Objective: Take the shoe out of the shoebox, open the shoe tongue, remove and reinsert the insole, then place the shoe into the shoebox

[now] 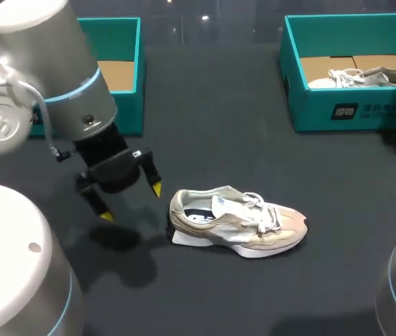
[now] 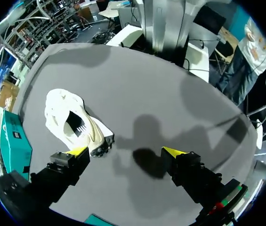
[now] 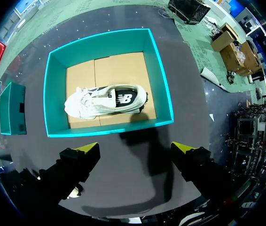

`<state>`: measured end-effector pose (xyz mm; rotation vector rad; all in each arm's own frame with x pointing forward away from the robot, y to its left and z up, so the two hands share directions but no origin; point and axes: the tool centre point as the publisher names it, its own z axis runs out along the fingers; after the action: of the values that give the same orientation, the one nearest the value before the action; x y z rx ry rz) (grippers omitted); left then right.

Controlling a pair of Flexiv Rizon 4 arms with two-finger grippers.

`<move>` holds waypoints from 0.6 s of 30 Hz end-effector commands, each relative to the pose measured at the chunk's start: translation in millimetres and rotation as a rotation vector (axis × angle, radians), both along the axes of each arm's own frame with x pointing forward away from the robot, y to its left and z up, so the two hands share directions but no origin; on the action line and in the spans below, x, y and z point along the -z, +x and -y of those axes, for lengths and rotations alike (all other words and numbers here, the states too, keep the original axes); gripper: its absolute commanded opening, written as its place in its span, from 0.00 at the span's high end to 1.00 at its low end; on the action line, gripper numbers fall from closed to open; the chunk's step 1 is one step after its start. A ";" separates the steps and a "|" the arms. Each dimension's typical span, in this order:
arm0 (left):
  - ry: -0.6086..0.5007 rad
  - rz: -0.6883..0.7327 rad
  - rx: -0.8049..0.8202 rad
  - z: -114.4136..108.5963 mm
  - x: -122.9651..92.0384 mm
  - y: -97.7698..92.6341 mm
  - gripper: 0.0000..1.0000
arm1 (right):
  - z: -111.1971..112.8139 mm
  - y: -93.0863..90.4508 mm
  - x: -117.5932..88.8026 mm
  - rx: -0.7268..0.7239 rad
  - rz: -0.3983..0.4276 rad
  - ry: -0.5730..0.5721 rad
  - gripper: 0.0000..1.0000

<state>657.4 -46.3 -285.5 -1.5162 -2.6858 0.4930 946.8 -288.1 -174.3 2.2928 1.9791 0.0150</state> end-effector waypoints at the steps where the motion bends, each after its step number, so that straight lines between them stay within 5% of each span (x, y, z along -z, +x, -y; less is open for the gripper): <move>1: -0.322 -0.019 -0.506 -31.0 -2.5 -0.6 0.00 | -0.3 -0.4 0.2 0.001 0.001 -0.001 0.00; 3: -0.271 0.173 -0.765 -42.0 -7.2 1.8 0.00 | -0.3 -0.4 0.2 0.001 0.001 -0.001 0.00; 11: -0.258 0.162 -0.765 -40.1 -2.1 2.5 0.00 | -0.3 -0.4 0.2 0.001 0.001 -0.001 0.00; 18: -0.415 0.021 -0.842 -44.1 26.6 -1.5 0.00 | -0.3 -0.4 0.2 0.001 0.001 -0.001 0.00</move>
<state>656.9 -6.6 -296.2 -0.7246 -3.0344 0.6810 946.8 -288.0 -174.3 2.2928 1.9791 0.0150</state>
